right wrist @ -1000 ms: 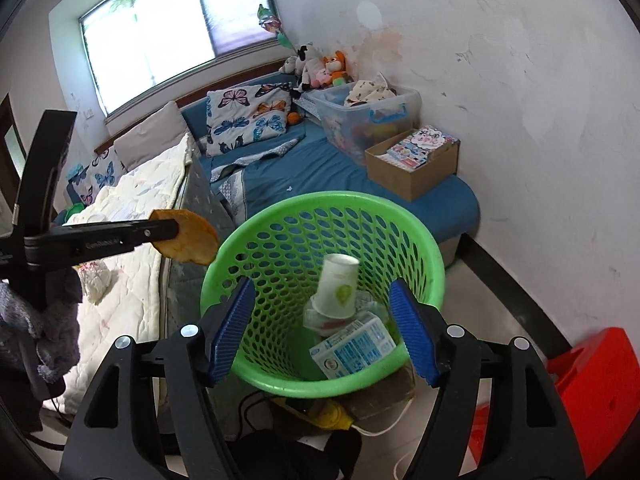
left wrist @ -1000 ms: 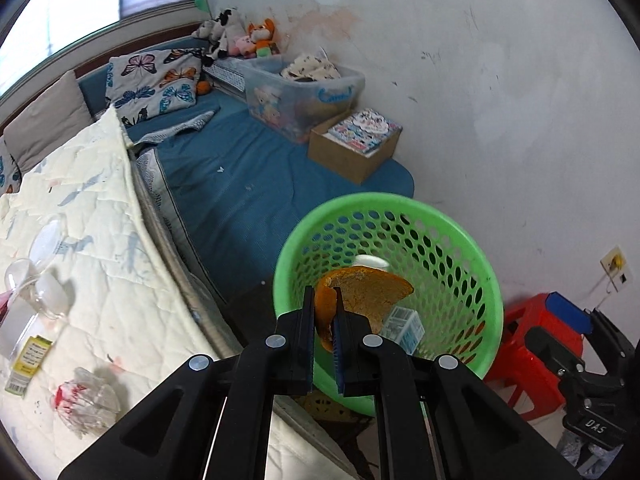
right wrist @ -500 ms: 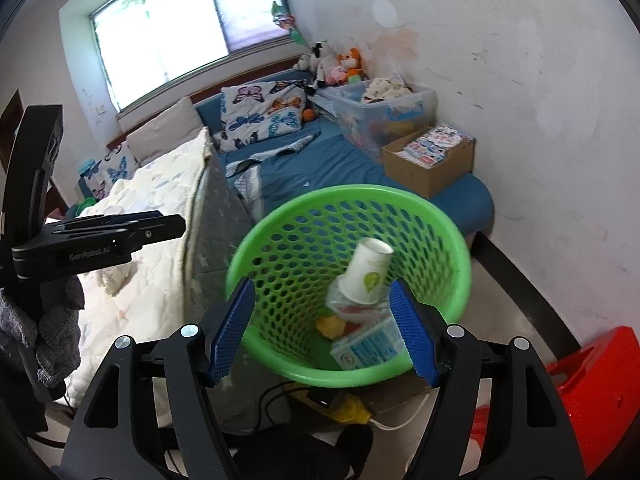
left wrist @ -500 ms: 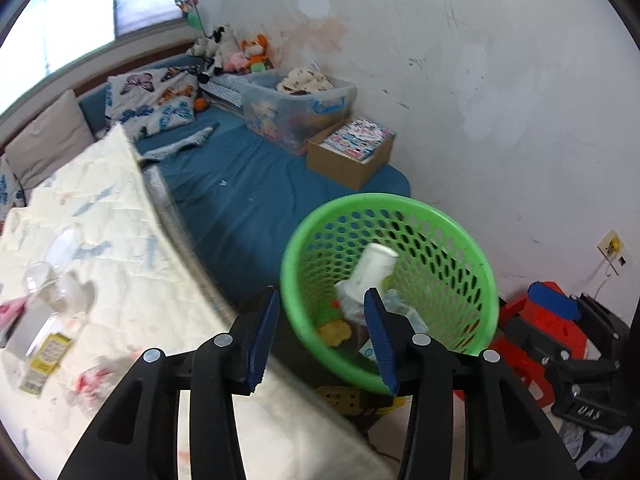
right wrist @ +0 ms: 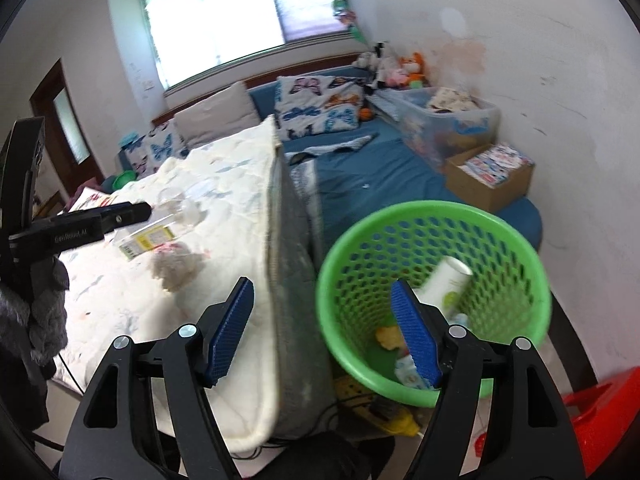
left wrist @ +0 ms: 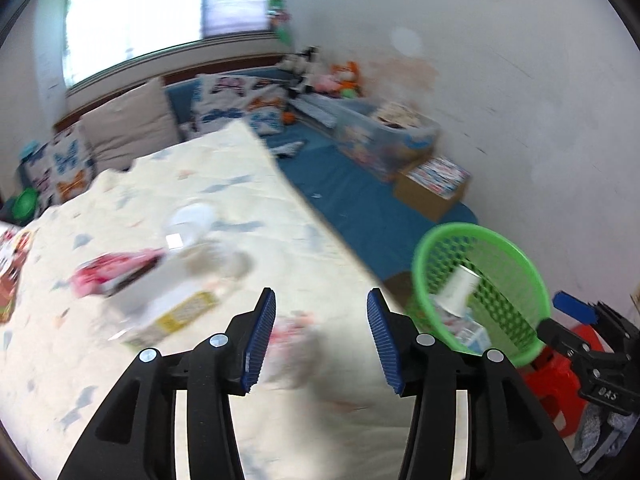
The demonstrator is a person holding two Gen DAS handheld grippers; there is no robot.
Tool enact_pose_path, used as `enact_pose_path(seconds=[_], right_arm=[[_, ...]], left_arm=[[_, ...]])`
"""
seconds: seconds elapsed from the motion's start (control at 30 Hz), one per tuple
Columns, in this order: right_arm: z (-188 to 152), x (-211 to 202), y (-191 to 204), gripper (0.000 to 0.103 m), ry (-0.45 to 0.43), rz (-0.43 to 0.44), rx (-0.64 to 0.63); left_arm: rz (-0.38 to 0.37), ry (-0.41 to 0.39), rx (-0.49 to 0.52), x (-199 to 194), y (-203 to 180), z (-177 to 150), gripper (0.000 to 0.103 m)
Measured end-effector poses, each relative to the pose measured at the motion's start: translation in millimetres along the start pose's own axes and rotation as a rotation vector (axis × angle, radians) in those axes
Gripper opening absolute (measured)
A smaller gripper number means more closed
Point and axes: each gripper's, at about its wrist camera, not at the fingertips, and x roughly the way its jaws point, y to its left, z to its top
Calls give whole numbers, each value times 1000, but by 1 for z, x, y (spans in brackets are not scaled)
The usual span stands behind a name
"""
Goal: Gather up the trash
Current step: 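Move both open tools back over the mattress, then grasp the crumpled tissue with the right while the left grasps the pink wrapper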
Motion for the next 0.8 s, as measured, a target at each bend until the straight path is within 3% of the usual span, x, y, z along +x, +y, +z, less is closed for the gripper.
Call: enact_pose_path(seconds=[0.27, 0.57, 0.8], right_arm=[[8, 24, 47, 73, 33, 84, -70], [11, 64, 110, 75, 91, 175, -158], [13, 102, 144, 76, 153, 219, -157]], left_arm=[[112, -21, -161, -18, 86, -2, 47], [189, -36, -282, -27, 148, -5, 53], [236, -28, -384, -24, 192, -4, 58]])
